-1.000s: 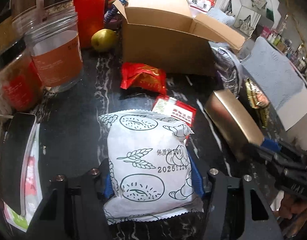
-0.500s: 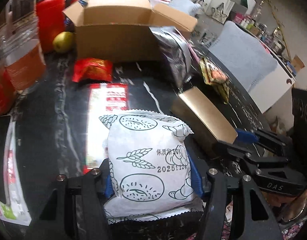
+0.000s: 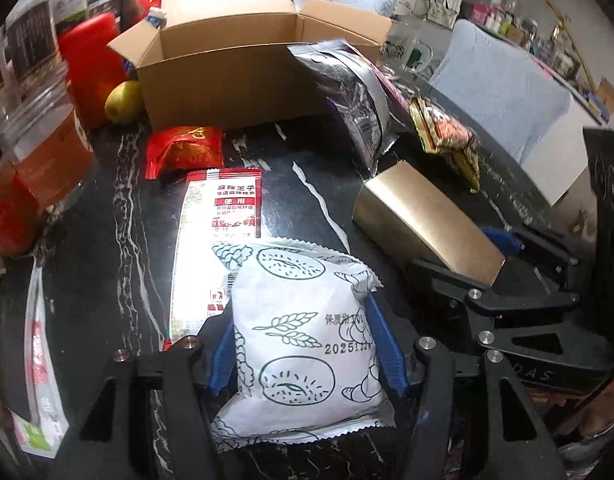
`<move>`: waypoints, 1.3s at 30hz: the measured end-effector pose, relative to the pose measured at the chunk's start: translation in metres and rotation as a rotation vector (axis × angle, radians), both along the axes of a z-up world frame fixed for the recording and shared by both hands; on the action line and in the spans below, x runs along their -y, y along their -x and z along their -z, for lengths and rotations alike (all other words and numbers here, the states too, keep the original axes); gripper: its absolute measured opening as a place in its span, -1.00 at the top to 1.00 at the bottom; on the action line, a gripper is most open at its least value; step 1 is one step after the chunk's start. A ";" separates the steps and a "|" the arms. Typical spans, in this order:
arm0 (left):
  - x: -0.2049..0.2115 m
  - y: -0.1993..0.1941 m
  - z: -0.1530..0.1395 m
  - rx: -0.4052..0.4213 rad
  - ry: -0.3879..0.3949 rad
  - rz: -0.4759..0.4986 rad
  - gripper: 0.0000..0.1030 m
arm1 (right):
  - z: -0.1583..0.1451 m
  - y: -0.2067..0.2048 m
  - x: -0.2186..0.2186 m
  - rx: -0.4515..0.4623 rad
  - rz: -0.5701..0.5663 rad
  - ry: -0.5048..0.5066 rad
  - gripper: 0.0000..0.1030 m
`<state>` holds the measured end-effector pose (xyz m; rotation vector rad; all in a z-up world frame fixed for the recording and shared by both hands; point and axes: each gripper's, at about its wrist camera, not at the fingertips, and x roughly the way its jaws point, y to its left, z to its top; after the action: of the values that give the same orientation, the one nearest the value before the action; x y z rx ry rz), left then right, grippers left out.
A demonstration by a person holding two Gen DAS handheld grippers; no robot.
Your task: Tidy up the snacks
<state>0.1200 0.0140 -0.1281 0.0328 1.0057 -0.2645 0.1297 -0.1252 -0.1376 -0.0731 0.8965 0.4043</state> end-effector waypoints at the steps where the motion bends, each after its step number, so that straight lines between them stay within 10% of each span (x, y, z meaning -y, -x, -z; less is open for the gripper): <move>1: 0.002 0.000 0.000 0.003 -0.011 -0.001 -0.16 | 0.001 0.000 0.000 0.009 -0.001 0.014 -0.23; 13: 0.012 0.008 0.002 0.014 -0.132 0.022 -0.19 | 0.004 -0.006 -0.007 0.048 -0.008 0.061 -0.24; 18: 0.018 0.015 0.004 0.062 -0.165 0.019 -0.19 | 0.002 -0.004 -0.008 0.044 -0.016 0.053 0.15; 39: -0.016 0.010 -0.022 0.069 0.080 -0.049 -0.09 | -0.018 0.013 -0.003 -0.017 -0.074 -0.144 0.17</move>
<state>0.1102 0.0302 -0.1057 -0.0552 0.9251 -0.2568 0.1164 -0.1227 -0.1199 0.0294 0.8807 0.5383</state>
